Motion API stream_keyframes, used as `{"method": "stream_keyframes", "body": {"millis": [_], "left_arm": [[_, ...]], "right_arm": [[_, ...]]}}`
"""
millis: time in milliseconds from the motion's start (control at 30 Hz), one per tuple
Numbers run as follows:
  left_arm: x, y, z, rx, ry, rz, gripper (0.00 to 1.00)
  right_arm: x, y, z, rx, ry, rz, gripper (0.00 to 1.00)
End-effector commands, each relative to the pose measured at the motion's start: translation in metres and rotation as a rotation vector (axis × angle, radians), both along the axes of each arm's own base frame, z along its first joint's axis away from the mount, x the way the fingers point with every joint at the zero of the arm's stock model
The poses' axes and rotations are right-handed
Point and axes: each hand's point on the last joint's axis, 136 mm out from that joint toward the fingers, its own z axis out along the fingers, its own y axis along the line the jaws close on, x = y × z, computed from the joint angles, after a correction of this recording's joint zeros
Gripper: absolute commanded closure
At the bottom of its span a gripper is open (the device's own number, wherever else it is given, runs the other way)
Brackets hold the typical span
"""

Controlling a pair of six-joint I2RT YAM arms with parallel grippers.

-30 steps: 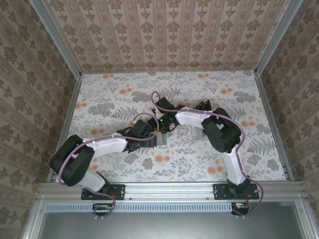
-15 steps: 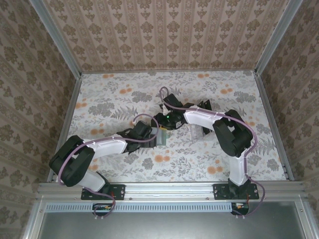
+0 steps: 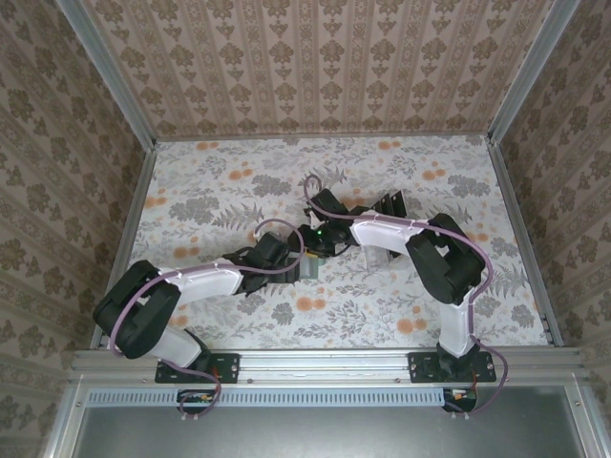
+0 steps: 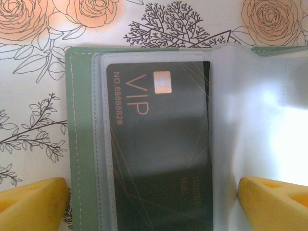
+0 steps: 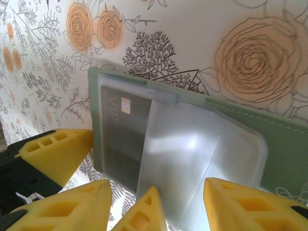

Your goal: Put the credit cards into the card holder

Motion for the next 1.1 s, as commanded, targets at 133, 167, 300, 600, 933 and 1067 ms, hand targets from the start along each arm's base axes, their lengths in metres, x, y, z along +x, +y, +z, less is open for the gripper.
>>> {"method": "stream_keyframes", "body": {"millis": [133,167,300,600,933,1067], "left_arm": [[-0.008,0.014,-0.011,0.035,0.031,0.036,0.00],[-0.008,0.014,-0.011,0.035,0.030,0.034,0.00],[-0.007,0.014,-0.011,0.035,0.030,0.036,0.00],[-0.005,0.010,0.000,0.001,0.009,0.031,0.00],[0.003,0.020,0.050,-0.077,-0.095,0.089,0.00],[0.006,0.028,0.062,-0.097,-0.120,0.114,0.00]], "right_arm": [[-0.005,-0.007,-0.023,-0.046,0.034,-0.029,0.45],[-0.006,-0.009,-0.025,-0.054,0.040,-0.032,0.45],[-0.010,-0.012,-0.037,-0.080,0.069,-0.038,0.45],[-0.006,0.003,-0.042,-0.019,0.088,-0.017,0.45],[-0.002,0.015,-0.024,0.041,0.071,0.008,0.45],[-0.001,0.019,-0.018,0.054,0.069,0.010,0.45]]}}
